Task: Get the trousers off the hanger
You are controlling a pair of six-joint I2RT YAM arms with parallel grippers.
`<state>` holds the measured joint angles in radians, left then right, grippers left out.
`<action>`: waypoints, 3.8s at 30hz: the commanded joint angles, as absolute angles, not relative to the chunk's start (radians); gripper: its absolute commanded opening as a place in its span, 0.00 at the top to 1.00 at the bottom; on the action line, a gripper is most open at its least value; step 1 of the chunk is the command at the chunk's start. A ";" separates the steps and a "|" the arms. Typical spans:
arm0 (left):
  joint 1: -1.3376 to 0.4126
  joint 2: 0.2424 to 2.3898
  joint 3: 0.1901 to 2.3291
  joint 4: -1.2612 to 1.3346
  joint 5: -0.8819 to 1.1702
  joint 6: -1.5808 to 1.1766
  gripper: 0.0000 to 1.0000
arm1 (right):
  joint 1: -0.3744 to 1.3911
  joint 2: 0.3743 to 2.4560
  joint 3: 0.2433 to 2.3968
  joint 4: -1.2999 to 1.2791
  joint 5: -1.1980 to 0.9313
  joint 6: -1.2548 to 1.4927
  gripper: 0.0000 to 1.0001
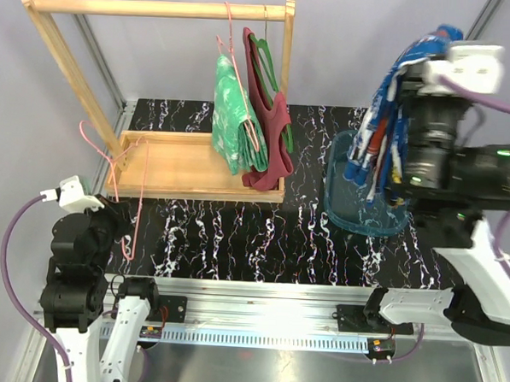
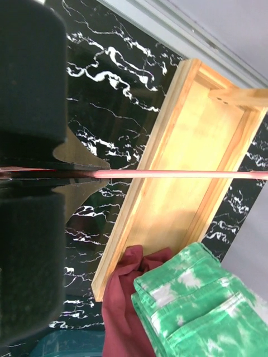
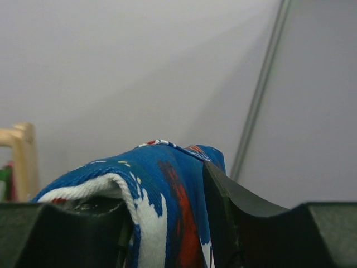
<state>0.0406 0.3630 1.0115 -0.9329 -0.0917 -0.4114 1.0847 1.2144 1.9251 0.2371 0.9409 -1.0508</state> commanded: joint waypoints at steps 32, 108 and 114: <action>0.008 0.360 0.950 -0.795 0.058 -0.364 1.00 | 0.445 1.147 0.887 0.434 1.207 -0.786 1.00; -0.199 0.818 1.503 -0.822 -0.150 -0.028 1.00 | -0.019 1.395 1.456 -0.649 -0.083 0.261 0.01; -0.219 0.851 1.543 -0.738 -0.186 -0.008 1.00 | -0.005 1.137 1.352 -0.653 -0.251 0.255 0.01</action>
